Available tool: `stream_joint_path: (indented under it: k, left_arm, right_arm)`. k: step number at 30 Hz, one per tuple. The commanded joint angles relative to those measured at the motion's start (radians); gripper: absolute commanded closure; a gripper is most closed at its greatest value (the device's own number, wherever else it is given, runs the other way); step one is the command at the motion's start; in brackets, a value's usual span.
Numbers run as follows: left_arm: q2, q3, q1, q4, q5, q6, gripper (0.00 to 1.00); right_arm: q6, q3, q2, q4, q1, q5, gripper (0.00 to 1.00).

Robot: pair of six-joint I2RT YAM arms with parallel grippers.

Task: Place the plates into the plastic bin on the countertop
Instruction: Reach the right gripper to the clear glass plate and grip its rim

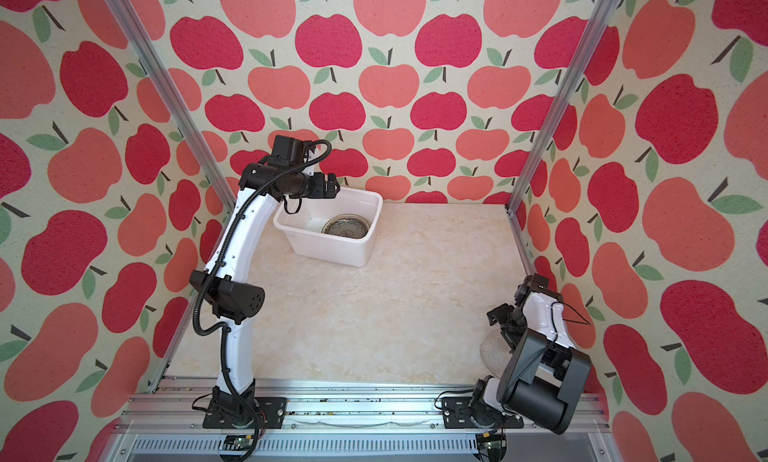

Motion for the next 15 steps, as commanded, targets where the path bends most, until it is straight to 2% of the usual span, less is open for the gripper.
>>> stream_joint_path:
  k: [1,10,12,15]
  left_arm:
    - [-0.11,-0.101,-0.011,0.036,-0.045,0.029,0.01]
    - [-0.558,-0.833,-0.004,0.588,-0.063,-0.012,0.01]
    - [-0.595,-0.884,0.008,0.599,-0.061,-0.02,0.01]
    - [-0.604,-0.878,0.023,0.524,-0.055,-0.023,0.01]
  right_arm:
    - [-0.001,-0.014,0.052,0.021,0.017,-0.002,0.21]
    - [-0.028,-0.011,0.111,0.037,0.043,0.021,0.48]
    - [-0.034,-0.009,0.119,0.038,0.05,0.025,0.53]
    - [-0.04,-0.003,0.126,0.036,0.057,0.027,0.65]
